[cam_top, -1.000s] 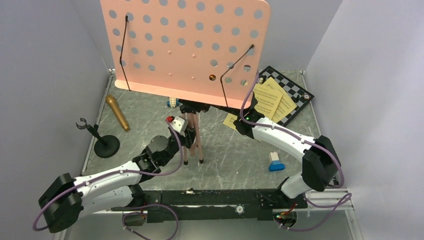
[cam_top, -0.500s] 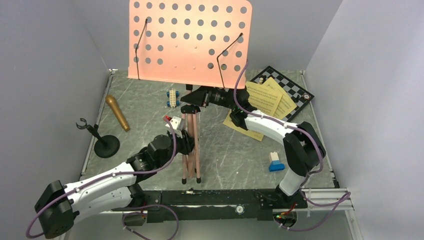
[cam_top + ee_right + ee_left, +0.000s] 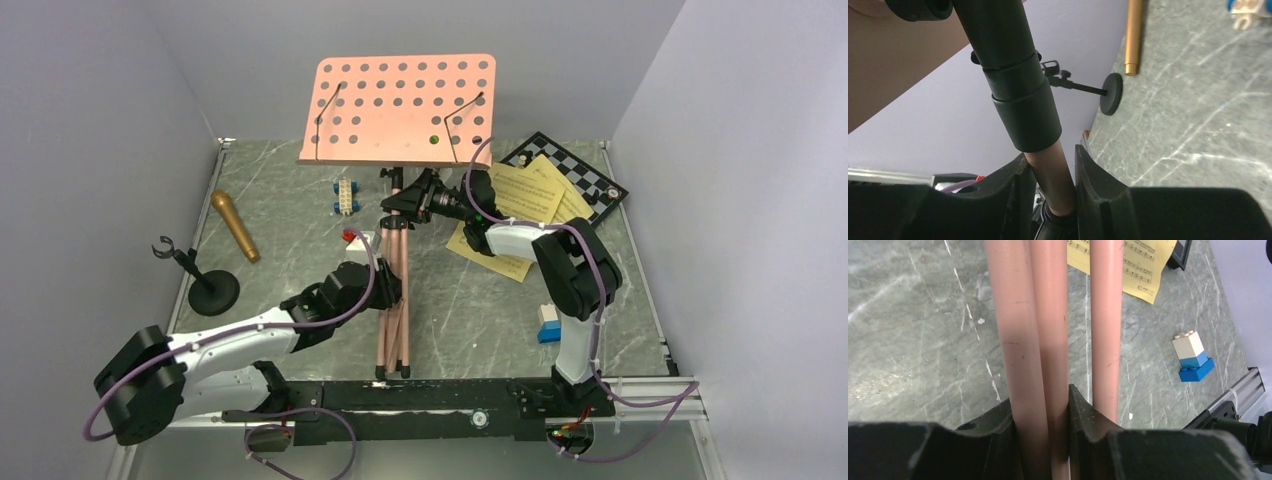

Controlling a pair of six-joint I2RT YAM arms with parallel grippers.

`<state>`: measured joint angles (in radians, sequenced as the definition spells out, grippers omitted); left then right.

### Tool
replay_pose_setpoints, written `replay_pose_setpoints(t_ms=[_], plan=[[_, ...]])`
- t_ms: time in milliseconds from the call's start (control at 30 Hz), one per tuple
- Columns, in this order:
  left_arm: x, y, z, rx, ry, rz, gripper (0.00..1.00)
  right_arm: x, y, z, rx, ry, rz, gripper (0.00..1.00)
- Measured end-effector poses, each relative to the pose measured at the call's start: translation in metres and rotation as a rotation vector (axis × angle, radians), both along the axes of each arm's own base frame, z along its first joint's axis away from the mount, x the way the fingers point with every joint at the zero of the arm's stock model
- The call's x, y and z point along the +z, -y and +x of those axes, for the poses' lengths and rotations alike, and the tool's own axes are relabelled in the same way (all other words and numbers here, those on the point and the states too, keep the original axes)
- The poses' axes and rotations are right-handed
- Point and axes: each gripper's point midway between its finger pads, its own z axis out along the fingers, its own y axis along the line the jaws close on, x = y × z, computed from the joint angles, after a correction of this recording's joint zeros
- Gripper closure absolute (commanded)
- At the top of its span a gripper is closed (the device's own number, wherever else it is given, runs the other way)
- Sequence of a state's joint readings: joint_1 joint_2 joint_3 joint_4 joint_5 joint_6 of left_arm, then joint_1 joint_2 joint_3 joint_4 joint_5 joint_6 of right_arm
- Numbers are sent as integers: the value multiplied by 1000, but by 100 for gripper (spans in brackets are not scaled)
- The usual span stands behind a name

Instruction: Pack up the instrument practice props

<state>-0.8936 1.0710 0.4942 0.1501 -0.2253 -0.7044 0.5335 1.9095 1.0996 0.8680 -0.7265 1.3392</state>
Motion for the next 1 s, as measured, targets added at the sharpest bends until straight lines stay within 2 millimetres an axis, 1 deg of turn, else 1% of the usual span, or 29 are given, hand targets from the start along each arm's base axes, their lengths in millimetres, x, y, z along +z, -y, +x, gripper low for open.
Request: replay_pose_setpoints(t_ms=[167, 367, 467, 633, 1000], plan=[[-23, 6, 3, 15, -44, -11, 100, -29, 2, 7, -23, -44, -49, 100], [-36, 15, 9, 30, -58, -31, 100, -50, 7, 17, -59, -72, -93, 100], [-43, 16, 12, 44, -62, -43, 100, -64, 9, 23, -75, -94, -110, 100], [-59, 15, 9, 63, -95, -69, 100, -96, 9, 25, -89, -146, -168, 100], [-80, 17, 7, 88, -148, -85, 100, -138, 12, 29, -109, -220, -222, 100]])
